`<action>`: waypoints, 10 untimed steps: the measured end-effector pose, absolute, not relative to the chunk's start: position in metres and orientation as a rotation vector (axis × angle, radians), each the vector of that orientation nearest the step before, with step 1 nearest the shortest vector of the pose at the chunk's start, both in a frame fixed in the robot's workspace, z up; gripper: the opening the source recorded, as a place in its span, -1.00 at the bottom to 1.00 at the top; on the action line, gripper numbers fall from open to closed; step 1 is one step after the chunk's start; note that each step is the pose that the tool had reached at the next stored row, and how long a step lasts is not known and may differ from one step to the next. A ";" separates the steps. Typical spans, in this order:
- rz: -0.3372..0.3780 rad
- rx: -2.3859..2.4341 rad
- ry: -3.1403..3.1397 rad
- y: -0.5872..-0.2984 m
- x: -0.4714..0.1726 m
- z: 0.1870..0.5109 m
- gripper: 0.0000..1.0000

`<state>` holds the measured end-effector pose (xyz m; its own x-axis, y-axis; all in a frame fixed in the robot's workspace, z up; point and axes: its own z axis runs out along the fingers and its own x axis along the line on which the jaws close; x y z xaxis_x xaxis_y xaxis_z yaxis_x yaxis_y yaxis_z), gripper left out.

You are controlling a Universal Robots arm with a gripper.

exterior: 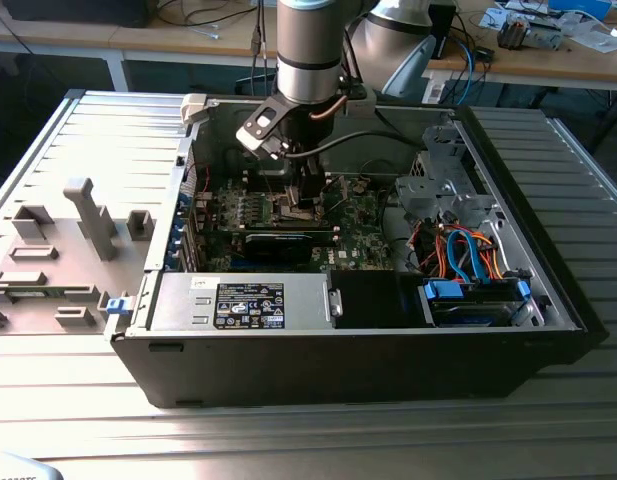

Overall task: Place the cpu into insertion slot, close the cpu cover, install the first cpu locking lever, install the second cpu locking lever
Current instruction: 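Place the cpu into insertion slot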

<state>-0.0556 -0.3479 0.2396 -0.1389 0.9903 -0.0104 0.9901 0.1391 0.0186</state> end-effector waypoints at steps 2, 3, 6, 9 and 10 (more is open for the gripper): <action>0.011 2.055 2.350 -0.348 -0.056 0.240 0.08; 0.011 2.058 2.347 -0.348 -0.056 0.239 0.08; 0.011 2.066 2.340 -0.348 -0.056 0.239 0.08; 0.011 2.081 2.327 -0.348 -0.056 0.239 0.08; 0.011 2.085 2.323 -0.348 -0.056 0.239 0.08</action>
